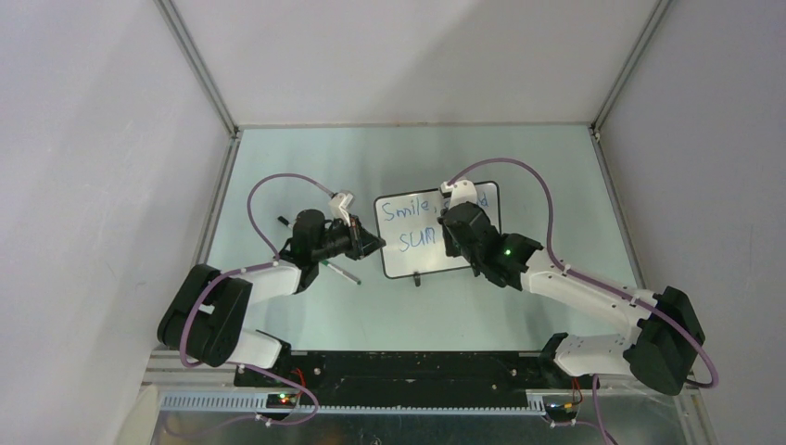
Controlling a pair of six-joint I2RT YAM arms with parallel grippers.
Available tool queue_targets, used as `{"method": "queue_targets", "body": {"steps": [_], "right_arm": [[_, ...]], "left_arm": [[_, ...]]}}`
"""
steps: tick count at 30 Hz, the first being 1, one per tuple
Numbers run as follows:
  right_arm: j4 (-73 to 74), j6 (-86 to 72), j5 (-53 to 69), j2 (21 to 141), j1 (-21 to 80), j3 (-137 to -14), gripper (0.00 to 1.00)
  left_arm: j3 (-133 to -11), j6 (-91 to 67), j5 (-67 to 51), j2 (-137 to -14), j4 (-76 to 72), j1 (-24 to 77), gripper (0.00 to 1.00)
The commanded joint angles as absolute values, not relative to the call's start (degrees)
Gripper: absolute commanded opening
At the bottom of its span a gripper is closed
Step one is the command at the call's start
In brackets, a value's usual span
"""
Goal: Write a sentence on the whiteboard
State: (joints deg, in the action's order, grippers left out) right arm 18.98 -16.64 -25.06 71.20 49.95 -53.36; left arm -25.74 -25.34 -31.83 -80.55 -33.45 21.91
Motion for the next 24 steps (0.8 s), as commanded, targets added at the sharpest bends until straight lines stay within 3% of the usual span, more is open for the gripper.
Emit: {"method": "queue_targets", "body": {"steps": [1, 24], "right_arm": [[18.3, -16.5, -26.1, 71.4, 50.4, -53.4, 0.0], [19.5, -17.7, -25.8, 74.1, 49.2, -53.6, 0.0]], "left_arm": [[-26.9, -22.5, -30.9, -79.8, -30.5, 22.5, 0.06], [-26.9, -22.5, -30.8, -79.9, -30.4, 22.5, 0.06]]}}
